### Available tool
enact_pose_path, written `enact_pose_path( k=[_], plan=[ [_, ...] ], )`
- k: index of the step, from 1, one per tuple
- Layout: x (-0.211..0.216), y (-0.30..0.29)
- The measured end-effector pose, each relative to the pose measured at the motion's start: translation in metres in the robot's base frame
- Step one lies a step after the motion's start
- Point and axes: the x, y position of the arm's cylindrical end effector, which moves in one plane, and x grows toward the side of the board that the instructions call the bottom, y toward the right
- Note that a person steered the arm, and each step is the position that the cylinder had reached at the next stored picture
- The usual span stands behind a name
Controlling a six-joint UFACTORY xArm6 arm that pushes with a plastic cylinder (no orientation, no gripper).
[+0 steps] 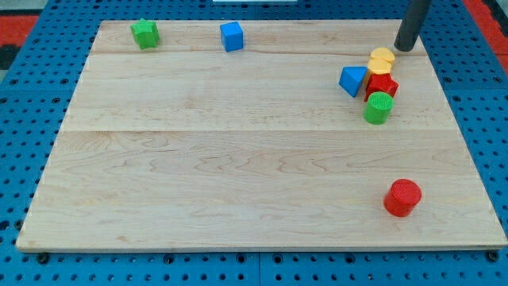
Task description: Slide the red circle vertically below the blue cube
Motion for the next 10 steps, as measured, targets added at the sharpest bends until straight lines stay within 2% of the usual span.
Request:
enact_pose_path(
  k=[2, 3, 4, 5, 6, 7, 8, 9, 10],
  plan=[
    [0.065, -0.077],
    [0.048, -0.082],
    [0.004, -0.034],
    [-0.002, -0.075],
    [0.043, -0.134],
    [0.059, -0.164],
    [0.015, -0.149],
    [0.021, -0.036],
    [0.123, 0.048]
  ],
)
